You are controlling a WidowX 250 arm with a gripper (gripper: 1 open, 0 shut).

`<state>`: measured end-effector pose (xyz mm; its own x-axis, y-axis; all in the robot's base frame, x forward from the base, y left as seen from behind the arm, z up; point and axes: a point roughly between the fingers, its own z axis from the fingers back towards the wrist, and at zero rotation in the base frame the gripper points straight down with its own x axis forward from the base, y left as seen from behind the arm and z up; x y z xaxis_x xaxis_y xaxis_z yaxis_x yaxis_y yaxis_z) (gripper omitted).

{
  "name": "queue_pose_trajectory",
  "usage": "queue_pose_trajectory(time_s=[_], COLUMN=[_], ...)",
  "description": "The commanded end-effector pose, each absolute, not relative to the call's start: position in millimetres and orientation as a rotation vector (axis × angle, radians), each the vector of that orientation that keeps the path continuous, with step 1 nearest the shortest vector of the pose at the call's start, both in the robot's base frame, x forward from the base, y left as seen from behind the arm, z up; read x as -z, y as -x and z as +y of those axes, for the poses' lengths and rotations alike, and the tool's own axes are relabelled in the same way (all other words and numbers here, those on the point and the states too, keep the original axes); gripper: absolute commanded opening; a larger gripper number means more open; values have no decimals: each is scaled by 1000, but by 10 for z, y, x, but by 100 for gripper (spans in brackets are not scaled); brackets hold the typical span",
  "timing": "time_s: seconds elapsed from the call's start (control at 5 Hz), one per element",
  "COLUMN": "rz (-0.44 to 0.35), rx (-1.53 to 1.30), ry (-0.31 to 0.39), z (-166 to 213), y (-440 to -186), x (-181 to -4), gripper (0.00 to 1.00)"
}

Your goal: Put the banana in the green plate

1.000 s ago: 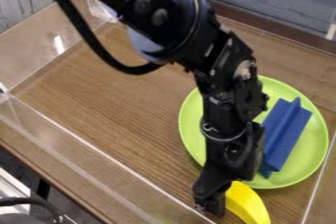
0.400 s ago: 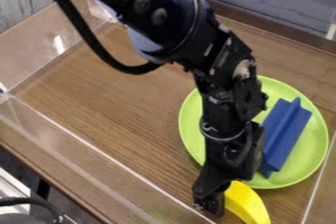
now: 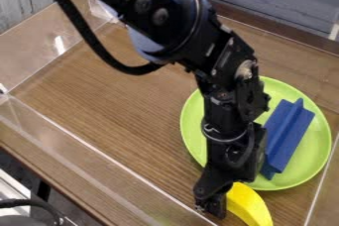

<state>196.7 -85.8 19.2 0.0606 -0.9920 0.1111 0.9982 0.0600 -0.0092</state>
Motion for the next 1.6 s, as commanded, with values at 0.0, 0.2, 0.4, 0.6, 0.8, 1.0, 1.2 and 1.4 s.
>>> queue_pose_trajectory(time_s=[0.0, 0.2, 0.4, 0.6, 0.8, 1.0, 1.2, 1.4], rz=[-102, -102, -102, -103, -103, -103, -101, -99], rx=[1499, 1501, 1503, 1505, 1507, 1509, 1508, 1511], ry=[86, 86, 86, 86, 87, 87, 89, 92], z=[-838, -839, -839, -840, -840, -840, -843, -853], y=[-2000, -2001, -2002, -2002, -2003, -2003, -2016, -2032], x=[-235, -239, -236, -237, -240, -237, -234, -220], gripper=[100, 100, 100, 100, 100, 100, 0, 100])
